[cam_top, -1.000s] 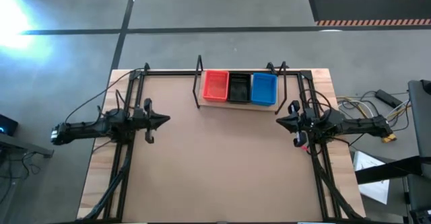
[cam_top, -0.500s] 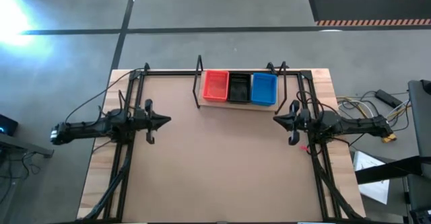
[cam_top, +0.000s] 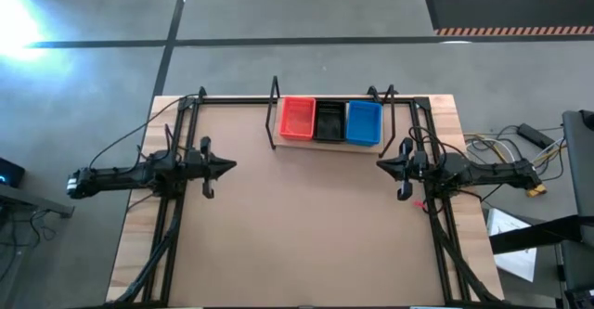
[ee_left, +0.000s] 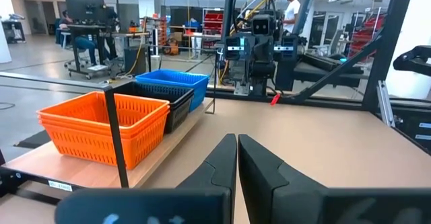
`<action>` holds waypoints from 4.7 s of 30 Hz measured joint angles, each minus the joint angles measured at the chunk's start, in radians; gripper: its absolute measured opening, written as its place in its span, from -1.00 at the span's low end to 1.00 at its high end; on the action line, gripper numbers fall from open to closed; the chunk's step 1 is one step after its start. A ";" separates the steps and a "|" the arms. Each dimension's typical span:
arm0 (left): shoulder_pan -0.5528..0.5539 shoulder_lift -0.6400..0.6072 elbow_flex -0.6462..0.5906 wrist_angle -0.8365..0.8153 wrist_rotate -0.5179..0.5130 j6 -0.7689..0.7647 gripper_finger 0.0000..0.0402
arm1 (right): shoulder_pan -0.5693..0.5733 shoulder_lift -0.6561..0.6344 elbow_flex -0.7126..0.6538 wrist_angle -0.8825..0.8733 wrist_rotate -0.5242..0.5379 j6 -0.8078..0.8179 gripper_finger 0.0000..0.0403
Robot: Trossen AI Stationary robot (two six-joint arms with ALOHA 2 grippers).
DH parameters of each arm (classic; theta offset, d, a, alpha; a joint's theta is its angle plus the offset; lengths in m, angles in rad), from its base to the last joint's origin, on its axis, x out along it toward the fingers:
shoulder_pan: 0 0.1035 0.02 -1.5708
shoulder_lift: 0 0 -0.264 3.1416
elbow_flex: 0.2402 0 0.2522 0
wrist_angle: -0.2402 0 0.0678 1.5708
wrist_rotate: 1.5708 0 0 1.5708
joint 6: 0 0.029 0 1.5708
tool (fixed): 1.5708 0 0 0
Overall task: Stack baskets on shelf by color
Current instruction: Return to Home Position
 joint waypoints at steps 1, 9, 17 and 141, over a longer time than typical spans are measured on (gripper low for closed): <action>0.000 0.002 0.000 0.003 0.000 0.000 -1.00 | 0.000 0.000 0.000 0.000 0.000 0.000 -0.96; 0.000 0.003 0.000 0.005 0.000 0.000 -1.00 | 0.000 0.001 0.000 -0.006 -0.002 -0.001 -0.96; 0.000 0.005 0.000 0.005 0.001 0.000 -1.00 | 0.000 0.005 0.000 -0.008 -0.009 -0.010 -0.96; 0.000 0.029 0.000 0.005 0.002 0.000 -1.00 | 0.000 0.013 0.000 -0.012 -0.085 -0.104 -0.96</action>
